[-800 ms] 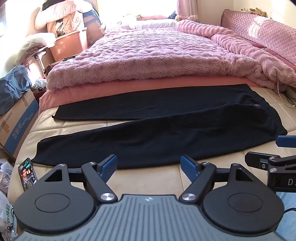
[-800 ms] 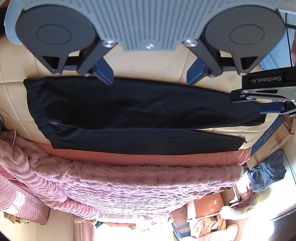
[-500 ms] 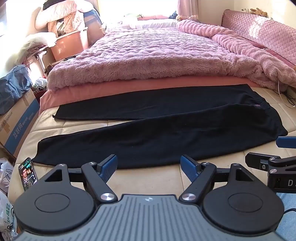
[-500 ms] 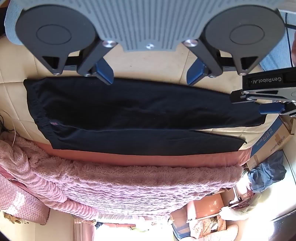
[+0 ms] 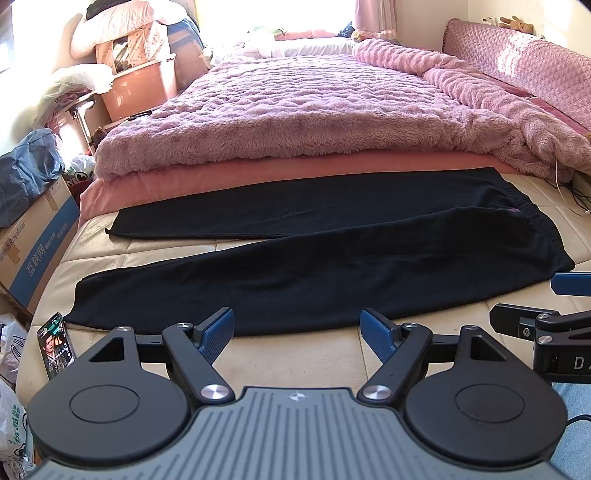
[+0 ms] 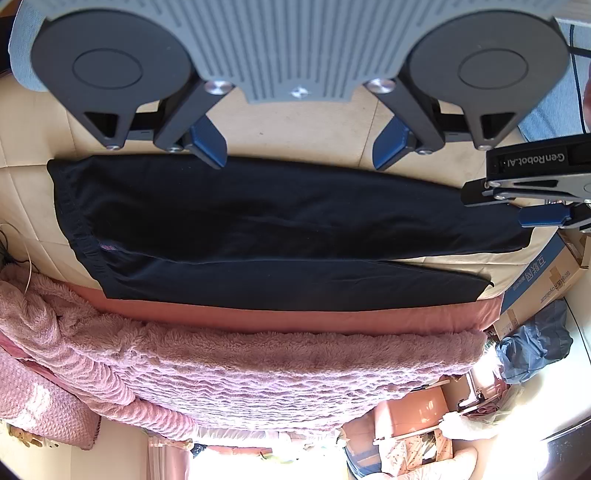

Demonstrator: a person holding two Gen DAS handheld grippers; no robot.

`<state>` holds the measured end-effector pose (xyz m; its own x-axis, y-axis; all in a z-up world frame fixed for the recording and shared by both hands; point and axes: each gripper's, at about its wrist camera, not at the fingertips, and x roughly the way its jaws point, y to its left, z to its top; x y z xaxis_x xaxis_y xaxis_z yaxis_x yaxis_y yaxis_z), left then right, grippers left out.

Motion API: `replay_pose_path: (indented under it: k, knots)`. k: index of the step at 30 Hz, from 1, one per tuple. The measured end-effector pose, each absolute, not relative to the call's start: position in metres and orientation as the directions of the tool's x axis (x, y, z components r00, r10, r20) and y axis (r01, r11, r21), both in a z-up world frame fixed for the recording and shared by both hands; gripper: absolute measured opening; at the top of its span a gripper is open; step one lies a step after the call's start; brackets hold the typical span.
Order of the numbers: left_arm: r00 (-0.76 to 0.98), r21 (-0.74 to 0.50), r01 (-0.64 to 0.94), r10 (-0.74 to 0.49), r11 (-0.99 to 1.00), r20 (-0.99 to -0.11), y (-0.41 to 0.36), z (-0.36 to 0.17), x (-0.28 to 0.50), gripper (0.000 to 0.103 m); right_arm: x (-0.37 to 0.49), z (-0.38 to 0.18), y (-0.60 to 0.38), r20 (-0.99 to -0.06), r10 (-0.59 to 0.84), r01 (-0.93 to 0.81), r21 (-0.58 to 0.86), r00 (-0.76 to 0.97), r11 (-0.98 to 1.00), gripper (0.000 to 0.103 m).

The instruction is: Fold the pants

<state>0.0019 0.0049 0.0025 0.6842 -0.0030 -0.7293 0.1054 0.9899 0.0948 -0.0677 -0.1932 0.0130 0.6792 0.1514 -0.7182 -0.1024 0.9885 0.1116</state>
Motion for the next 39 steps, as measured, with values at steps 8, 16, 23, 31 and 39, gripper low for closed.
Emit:
replay_pose_path:
  k: [8,16,23,31,39]
  knots:
    - [0.685,0.095,0.106,-0.003,0.99,-0.728,0.0052,0.0028,0.0018,0.091,-0.0659,0.0143,-0.1943,-0.721,0.153,-0.105,0.111,0.675,0.988,0.082]
    - [0.686,0.096,0.105,-0.003,0.99,-0.728,0.0051,0.003,0.0017,0.091,-0.066,0.0141,-0.1942,-0.722,0.152,-0.105,0.11,0.675,0.988,0.082]
    - [0.687,0.096,0.105,-0.002,0.99,-0.727,0.0056,0.0038,0.0019,0.091,-0.0665,0.0156,-0.1952,-0.722,0.151,-0.104,0.11,0.675,0.988,0.082]
    - [0.687,0.096,0.105,-0.002,0.99,-0.727,0.005,0.0035,0.0014,0.091,-0.0662,0.0155,-0.1955,-0.722,0.152,-0.105,0.111,0.675,0.988,0.082]
    - [0.688,0.096,0.106,-0.003,0.99,-0.726,0.0054,0.0039,0.0013,0.091,-0.0662,0.0154,-0.1954,-0.723,0.152,-0.104,0.11,0.674,0.988,0.082]
